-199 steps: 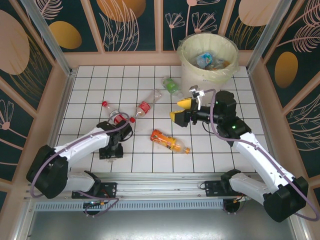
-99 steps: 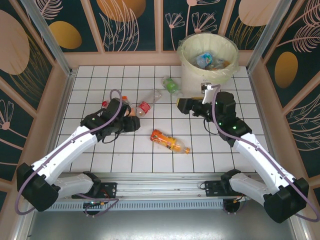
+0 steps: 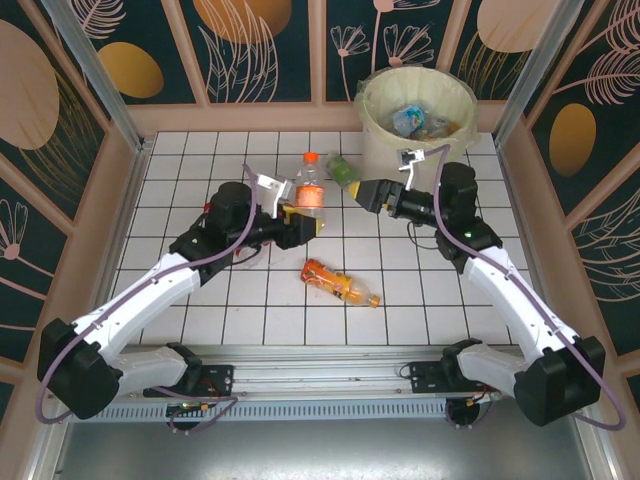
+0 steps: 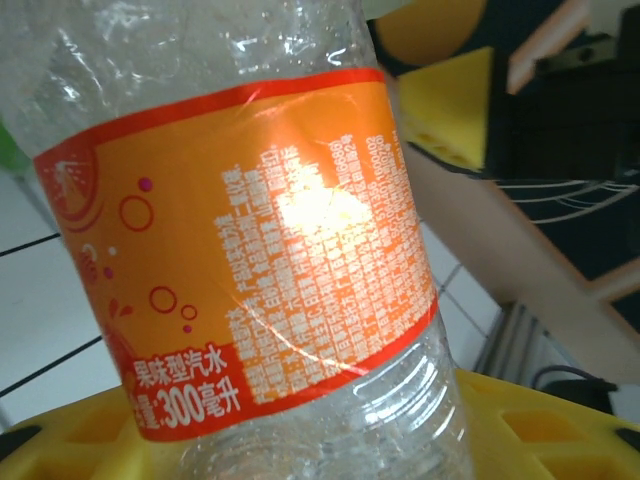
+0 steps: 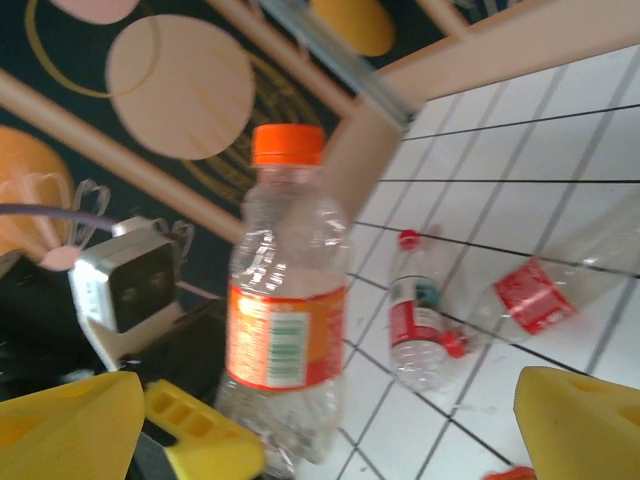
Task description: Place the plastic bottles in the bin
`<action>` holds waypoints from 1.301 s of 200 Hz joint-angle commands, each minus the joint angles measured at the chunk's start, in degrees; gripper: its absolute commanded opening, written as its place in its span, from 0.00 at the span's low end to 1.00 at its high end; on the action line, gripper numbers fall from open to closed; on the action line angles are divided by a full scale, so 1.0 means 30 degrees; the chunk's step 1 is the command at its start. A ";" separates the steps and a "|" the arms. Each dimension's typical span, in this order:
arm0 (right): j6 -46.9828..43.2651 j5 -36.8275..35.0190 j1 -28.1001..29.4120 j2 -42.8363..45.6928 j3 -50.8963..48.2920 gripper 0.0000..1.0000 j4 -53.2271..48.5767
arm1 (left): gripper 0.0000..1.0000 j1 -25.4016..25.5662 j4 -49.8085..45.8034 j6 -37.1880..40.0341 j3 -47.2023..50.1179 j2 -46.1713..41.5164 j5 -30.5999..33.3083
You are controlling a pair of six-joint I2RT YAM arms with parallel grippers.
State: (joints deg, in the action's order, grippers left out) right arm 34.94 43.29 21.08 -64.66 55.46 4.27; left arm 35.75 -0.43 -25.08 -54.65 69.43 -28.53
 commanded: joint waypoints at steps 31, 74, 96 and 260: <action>0.1263 0.3619 0.0079 -0.1646 0.1644 0.95 0.2937 | 0.55 0.0301 0.5406 -0.0589 0.0027 0.1029 -0.4107; 0.1415 0.4699 0.0794 -0.3117 0.2428 0.91 0.3945 | 0.53 0.0497 0.5884 -0.1043 -0.0241 0.1982 -0.4703; 0.1645 0.4844 0.1045 -0.3500 0.2489 0.85 0.4383 | 0.53 0.0508 0.6071 -0.1088 -0.0239 0.2082 -0.4698; 0.0498 0.2626 0.0851 -0.1838 0.2431 0.58 0.2671 | 0.99 0.0551 0.5110 0.0153 -0.1377 0.1147 -0.3037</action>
State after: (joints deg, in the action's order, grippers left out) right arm 39.18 54.04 23.99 -74.26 61.80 13.06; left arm 37.15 14.28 -26.26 -57.14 75.59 -39.88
